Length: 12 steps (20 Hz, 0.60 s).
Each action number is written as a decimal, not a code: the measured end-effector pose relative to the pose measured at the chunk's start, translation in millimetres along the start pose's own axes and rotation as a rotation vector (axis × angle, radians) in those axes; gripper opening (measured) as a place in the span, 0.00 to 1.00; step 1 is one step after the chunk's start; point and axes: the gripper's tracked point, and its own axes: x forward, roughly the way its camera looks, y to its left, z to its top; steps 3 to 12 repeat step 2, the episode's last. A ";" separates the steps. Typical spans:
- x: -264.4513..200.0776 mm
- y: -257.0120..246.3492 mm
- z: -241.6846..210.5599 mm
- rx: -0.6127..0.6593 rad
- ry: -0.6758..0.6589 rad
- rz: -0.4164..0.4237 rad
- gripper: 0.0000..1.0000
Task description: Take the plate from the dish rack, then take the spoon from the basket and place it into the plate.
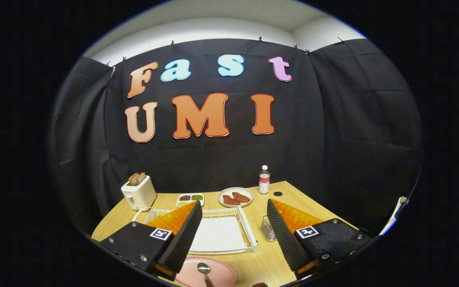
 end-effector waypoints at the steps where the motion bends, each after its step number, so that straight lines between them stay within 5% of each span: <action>1: -0.2 -0.2 -0.3 -0.001 0.000 -0.001 0.97; 12: -1.0 -0.4 -1.0 -0.001 0.001 -0.001 0.97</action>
